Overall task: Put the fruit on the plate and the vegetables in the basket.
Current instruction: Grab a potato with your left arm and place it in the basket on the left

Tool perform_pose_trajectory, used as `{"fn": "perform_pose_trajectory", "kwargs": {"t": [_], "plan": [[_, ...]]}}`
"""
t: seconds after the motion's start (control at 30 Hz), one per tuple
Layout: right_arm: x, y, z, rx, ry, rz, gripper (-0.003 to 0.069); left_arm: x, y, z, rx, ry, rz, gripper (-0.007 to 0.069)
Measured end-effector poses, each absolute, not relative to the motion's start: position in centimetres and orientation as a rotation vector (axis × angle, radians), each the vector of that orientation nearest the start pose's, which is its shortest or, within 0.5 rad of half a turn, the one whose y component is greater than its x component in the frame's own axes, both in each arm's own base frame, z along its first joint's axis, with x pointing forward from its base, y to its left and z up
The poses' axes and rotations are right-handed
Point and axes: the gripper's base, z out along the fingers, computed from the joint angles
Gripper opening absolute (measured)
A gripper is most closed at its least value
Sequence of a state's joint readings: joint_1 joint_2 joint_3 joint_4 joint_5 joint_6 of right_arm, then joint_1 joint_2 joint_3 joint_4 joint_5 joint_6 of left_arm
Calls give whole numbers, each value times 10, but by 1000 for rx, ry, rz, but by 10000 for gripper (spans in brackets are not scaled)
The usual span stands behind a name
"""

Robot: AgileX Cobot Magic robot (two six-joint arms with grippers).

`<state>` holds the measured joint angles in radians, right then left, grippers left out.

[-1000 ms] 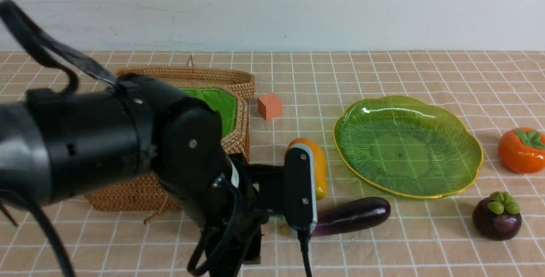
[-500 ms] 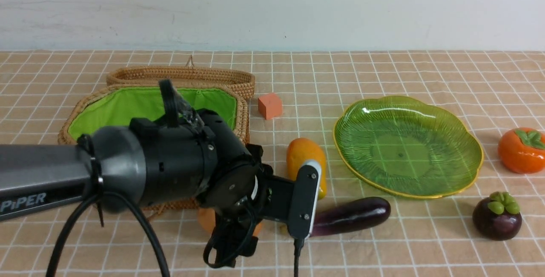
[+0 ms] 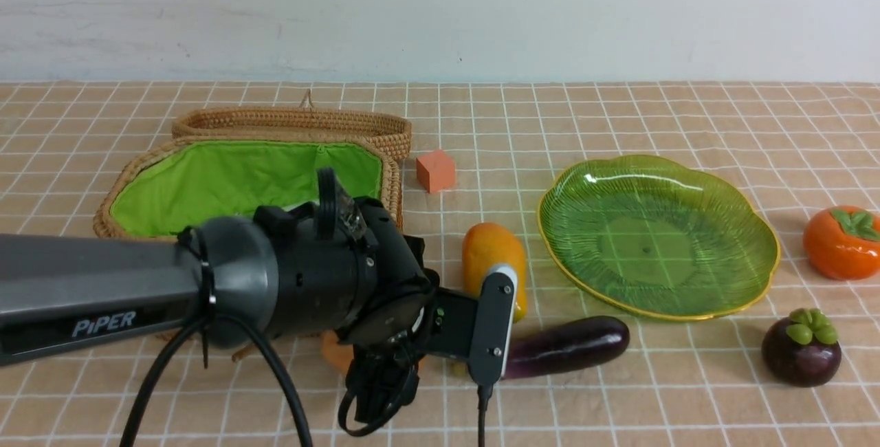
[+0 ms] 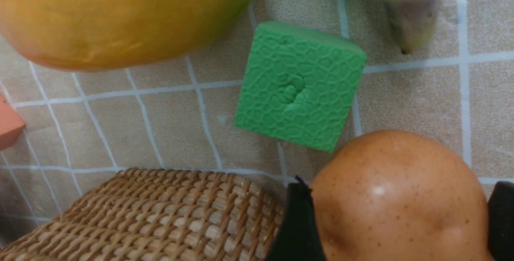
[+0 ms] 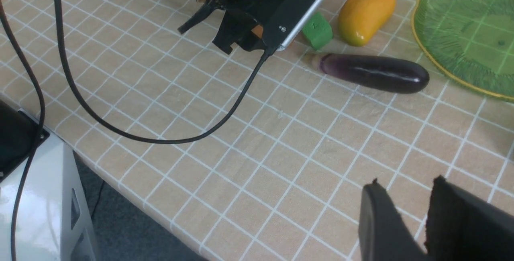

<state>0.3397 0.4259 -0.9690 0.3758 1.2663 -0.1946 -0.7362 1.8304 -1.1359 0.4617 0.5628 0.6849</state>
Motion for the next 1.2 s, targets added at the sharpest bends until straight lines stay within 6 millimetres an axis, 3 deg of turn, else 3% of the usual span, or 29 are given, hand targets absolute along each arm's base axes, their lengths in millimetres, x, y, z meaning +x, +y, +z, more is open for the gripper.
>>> {"fn": "perform_pose_trajectory", "kwargs": {"t": [0.3,0.7,1.0,1.2], "plan": [[6,37,391,-666,2088,547,192,282,-230,182,-2605,-2305,-458,537],[6,37,390,-714,2068,521,192,270,-226,187,-2455,-2399,-317,607],[6,37,390,-716,2067,520,192,272,-227,168,-2375,-2414,-295,606],[6,37,390,-719,2065,518,192,271,-224,164,-2325,-2397,-309,550]]}}
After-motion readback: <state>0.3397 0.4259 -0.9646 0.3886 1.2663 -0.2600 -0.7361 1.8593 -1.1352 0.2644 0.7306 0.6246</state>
